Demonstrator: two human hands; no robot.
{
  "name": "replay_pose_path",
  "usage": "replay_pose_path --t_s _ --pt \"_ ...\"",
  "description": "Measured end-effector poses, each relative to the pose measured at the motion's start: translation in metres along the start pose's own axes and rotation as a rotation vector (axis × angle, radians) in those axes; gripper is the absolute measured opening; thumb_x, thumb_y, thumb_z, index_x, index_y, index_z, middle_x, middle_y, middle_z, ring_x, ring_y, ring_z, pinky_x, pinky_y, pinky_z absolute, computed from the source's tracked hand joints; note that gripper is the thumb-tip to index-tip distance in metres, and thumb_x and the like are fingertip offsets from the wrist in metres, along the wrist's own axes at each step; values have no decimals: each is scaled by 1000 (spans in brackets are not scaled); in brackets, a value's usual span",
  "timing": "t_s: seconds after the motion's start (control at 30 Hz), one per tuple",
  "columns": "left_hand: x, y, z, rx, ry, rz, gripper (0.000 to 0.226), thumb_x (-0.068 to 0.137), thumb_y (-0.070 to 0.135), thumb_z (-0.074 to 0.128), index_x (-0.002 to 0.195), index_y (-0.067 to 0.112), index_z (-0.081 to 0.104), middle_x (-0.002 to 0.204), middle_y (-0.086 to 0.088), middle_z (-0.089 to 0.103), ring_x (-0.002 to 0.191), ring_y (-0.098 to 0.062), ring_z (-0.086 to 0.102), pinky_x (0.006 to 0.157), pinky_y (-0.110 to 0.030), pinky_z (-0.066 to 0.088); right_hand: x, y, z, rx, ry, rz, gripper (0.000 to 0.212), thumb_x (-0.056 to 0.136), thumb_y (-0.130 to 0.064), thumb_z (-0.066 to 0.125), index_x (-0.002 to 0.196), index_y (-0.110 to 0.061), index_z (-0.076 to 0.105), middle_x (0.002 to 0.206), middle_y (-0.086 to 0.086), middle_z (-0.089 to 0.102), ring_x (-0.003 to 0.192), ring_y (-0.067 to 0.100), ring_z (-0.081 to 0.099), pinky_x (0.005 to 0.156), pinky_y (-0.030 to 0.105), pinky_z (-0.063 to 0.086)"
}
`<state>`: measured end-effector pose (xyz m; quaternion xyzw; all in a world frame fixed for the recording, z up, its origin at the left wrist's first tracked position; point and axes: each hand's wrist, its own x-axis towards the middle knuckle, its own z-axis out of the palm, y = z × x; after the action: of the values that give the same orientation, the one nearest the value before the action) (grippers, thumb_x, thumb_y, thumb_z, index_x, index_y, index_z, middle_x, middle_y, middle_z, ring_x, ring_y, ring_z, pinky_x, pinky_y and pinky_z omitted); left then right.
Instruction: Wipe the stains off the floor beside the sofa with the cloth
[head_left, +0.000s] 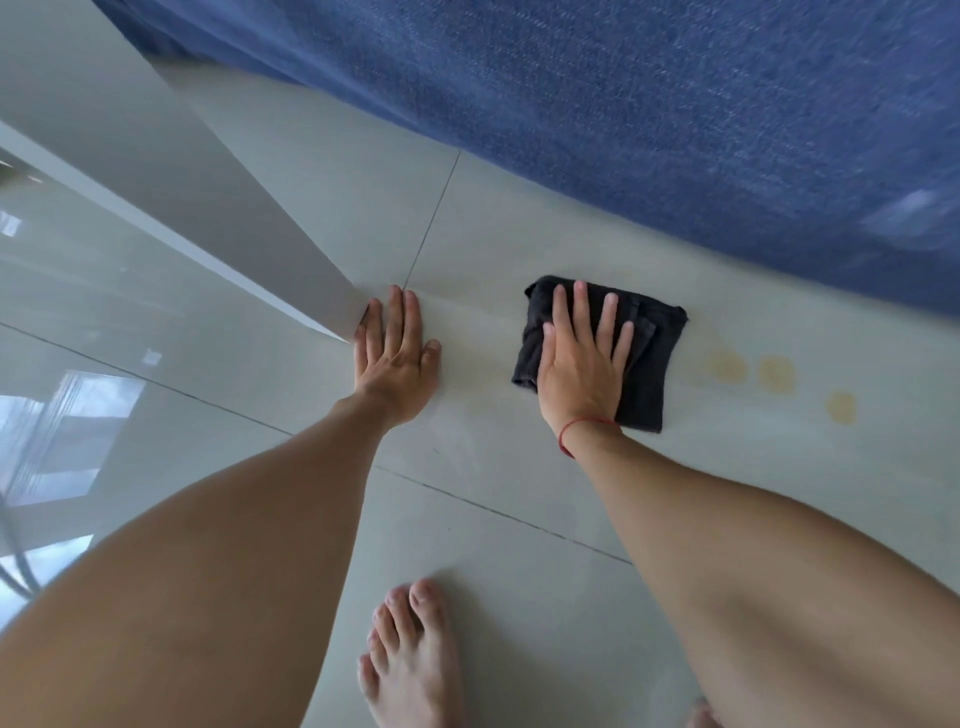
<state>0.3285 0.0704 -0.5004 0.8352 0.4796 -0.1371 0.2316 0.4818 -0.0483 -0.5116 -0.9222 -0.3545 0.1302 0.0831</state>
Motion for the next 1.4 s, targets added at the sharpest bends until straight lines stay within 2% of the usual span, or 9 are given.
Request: replay_pose_path --t_s 0.27,0.4,0.47,0.57,0.67,0.83,1.07,1.3,1.4 --pt "5 -5 2 5 -47 0 64 98 41 15 147 22 -20 156 4 -25 142 -21 -24 115 -37 -15 -3 -8 2 -86 -39 -300 54 98 -47 28 149 -29 25 159 -5 22 148 28 15 117 55 8" --pt "7 3 -5 30 -119 -86 63 97 39 15 148 22 -19 156 4 -25 143 -20 -22 116 -37 -13 -23 5 -3 -65 -61 -210 58 96 -52 29 150 -33 20 160 -9 16 149 24 12 119 51 5" --pt "5 17 -6 35 -67 -117 64 97 39 16 149 18 -16 157 -1 -22 144 -23 -19 117 -40 -11 -32 16 -5 -40 -73 -145 57 96 -52 28 150 -35 17 161 -11 13 149 23 9 119 49 3" --pt "2 49 -3 76 44 6 63 97 44 16 150 21 -11 157 -7 -21 143 -23 -21 115 -43 -13 -48 44 -12 -19 -82 -56 56 98 -51 29 150 -36 16 161 -11 12 149 23 9 119 47 5" --pt "8 93 6 55 -2 139 62 96 50 15 150 29 -6 157 -6 -22 143 -24 -23 113 -42 -15 -62 82 -22 -26 -71 55 56 97 -52 29 150 -36 17 161 -11 13 149 23 9 119 47 8" --pt "8 134 31 16 -84 109 65 93 58 19 147 39 -13 155 -4 -28 141 -24 -27 112 -45 -17 -45 153 -44 -67 -55 218 66 92 -61 28 151 -35 12 162 -7 6 149 26 3 120 51 8" --pt "13 136 32 22 -119 76 66 92 58 20 145 42 -16 154 -1 -32 140 -24 -30 111 -46 -19 15 140 -42 -77 -23 176 67 91 -65 17 151 -35 8 162 -5 0 148 34 -5 115 63 1" --pt "16 135 33 24 -145 45 67 89 60 21 142 48 -17 152 2 -35 138 -20 -33 110 -45 -19 14 98 -34 -53 -22 27 69 88 -67 25 149 -36 17 161 -8 11 148 34 2 113 64 1" --pt "18 135 32 11 -169 34 66 88 61 21 141 51 -18 151 5 -36 137 -18 -35 109 -43 -21 -5 101 -30 -34 -17 4 63 92 -61 29 149 -35 23 160 -8 17 148 33 8 114 62 3"
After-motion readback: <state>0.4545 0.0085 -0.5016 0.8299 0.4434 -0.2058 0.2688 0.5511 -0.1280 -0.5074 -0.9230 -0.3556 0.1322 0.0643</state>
